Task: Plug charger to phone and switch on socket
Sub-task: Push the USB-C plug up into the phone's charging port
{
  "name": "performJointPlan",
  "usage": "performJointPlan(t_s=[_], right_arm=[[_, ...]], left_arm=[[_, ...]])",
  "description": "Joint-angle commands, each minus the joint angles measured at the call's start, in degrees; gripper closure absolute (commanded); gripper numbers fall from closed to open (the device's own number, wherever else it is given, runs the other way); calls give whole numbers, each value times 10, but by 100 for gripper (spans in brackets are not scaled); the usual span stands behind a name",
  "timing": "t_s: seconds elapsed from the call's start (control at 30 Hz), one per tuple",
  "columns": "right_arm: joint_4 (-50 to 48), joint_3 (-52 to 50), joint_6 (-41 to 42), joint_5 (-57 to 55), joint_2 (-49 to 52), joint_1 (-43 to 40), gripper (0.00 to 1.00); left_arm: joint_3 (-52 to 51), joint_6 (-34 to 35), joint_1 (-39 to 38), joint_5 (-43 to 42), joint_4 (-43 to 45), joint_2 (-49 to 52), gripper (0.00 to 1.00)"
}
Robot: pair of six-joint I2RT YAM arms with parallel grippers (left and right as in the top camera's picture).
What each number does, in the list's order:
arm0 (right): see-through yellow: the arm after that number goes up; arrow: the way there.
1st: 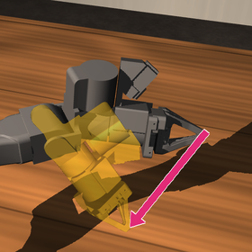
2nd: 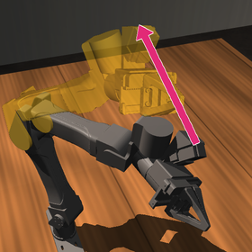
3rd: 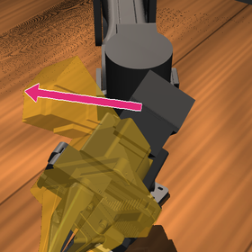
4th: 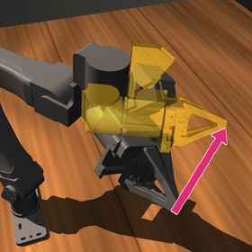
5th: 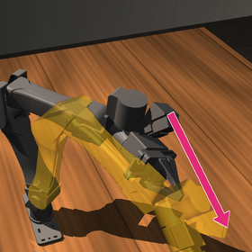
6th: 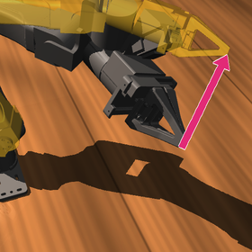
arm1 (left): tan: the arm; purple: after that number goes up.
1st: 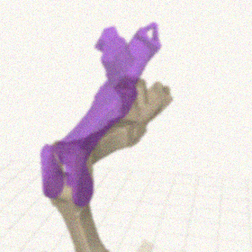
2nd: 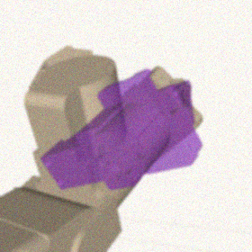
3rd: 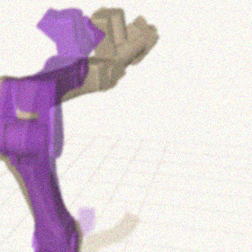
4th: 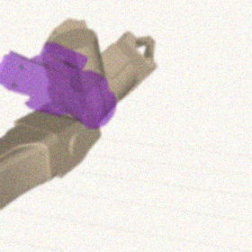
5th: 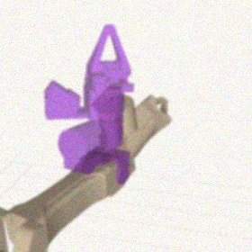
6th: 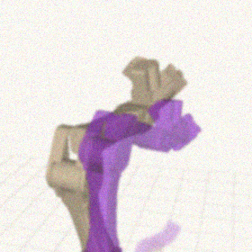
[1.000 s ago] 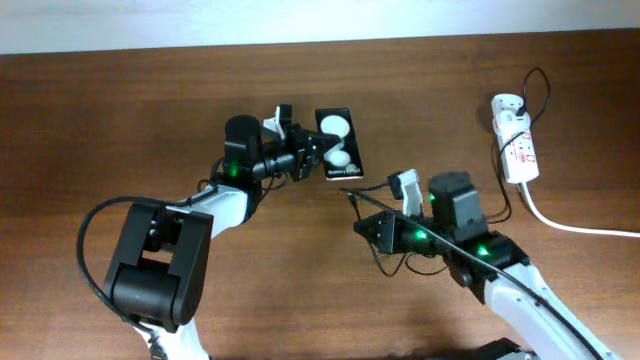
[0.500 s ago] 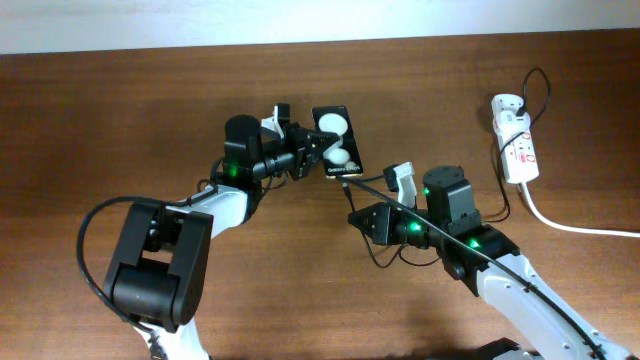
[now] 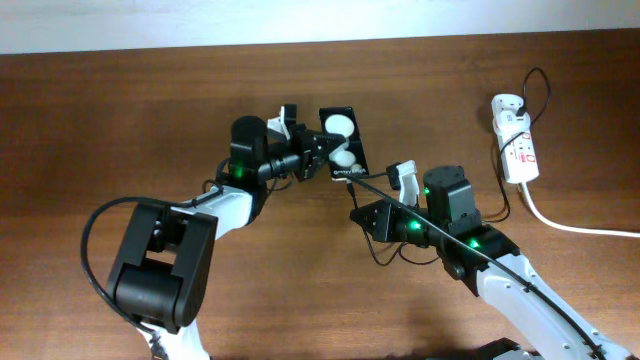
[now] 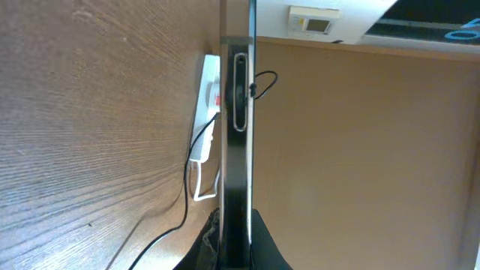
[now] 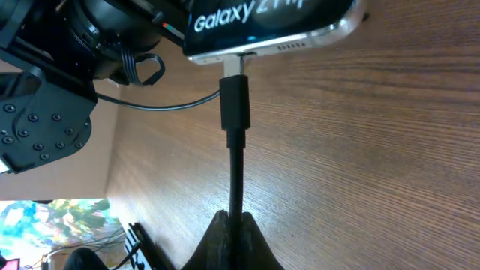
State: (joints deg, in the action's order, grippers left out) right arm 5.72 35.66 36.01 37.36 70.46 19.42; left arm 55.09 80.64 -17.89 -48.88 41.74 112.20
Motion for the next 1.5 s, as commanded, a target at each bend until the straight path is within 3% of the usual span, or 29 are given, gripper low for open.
performJointPlan(t_s=[0.0, 0.83, 1.03, 1.17, 1.27, 1.4, 1.43, 1.47], right_arm=[[-1, 1, 1, -9, 4, -3, 96], [-21, 1, 10, -79, 4, -3, 96], [-73, 1, 35, -74, 67, -3, 96], [-104, 1, 35, -75, 70, -3, 96], [-107, 2, 35, -75, 70, -3, 96], [-107, 1, 35, -77, 70, -4, 96], [-106, 2, 35, -76, 70, -4, 87], [-104, 1, 35, -71, 69, -4, 60]], left_arm=[[15, -12, -1, 2, 11, 2, 100], [15, -44, -20, -28, 11, 2, 100], [15, -48, -20, -61, 11, 2, 100], [14, -100, -20, -73, 2, 2, 100], [14, -160, -20, -73, -59, 2, 100], [14, -176, -20, -75, -82, 2, 100], [14, -176, -20, -75, -82, 2, 100], [14, -176, -20, -75, -82, 2, 100]])
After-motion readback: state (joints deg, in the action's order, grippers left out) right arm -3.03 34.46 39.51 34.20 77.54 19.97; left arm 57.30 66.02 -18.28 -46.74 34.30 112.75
